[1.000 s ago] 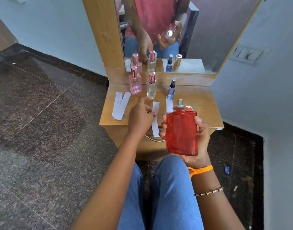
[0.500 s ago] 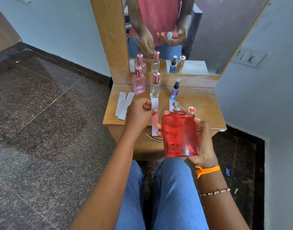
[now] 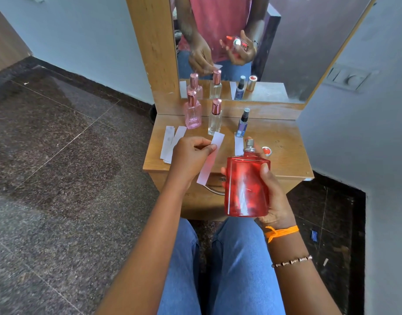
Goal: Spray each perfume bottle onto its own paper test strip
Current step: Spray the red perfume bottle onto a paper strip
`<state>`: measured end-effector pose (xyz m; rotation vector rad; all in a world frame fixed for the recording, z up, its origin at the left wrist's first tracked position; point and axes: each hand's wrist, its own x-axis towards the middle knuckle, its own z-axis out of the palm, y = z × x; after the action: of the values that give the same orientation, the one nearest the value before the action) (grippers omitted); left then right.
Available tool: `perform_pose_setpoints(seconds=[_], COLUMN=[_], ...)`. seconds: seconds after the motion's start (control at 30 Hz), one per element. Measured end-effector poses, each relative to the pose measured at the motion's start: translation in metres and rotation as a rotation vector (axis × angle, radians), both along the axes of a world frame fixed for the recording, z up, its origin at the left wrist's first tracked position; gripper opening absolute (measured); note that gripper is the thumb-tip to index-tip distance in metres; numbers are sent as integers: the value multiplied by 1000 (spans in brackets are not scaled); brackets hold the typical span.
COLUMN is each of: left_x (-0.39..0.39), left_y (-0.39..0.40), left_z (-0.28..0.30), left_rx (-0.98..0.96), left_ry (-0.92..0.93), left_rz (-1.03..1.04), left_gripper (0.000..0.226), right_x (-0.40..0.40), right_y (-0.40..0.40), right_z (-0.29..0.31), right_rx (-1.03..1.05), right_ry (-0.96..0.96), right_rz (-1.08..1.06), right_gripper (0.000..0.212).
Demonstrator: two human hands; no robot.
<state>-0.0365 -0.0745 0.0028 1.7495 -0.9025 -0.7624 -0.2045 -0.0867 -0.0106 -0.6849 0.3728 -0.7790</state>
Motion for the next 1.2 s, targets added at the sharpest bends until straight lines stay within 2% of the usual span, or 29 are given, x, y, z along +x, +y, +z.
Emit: perform_pose_setpoints(seconds=[0.1,0.27,0.33,0.47,0.57,0.67,0.73,0.9,1.2], left_x=[0,-1,-2,-1,2,2,0,-5,-7], left_y=[1,3,5,10,15,19,20,21,21], left_z=[2,7,9,14,20,25,27,30,31], left_rx=[4,11,20,42,45,26,24,22,64], left_ry=[-1,12,28,130,283,389,398,384,303], left_rz=[5,16,19,0,-23,-44,-51,-55,-43], left_gripper=[13,18,21,26,19,17,20,26,29], right_x=[0,-3,-4,-7,-7,2,8,13,12], right_y=[-4,-3,-4,-7,-11,-13,-15,-17,-14], right_z=[6,15,17,26,37,36,34,34,32], right_rx=[-180,-201,-210,-370,-720,-1272,-1427,-1574,-1675], right_ry=[162,170,230,395,680,1137,1273,1362,1388], right_rz=[-41,-50,-86,-182,-278,-346,-353,-402,-429], right_gripper=[73,56,47,60,62,62,59,55,58])
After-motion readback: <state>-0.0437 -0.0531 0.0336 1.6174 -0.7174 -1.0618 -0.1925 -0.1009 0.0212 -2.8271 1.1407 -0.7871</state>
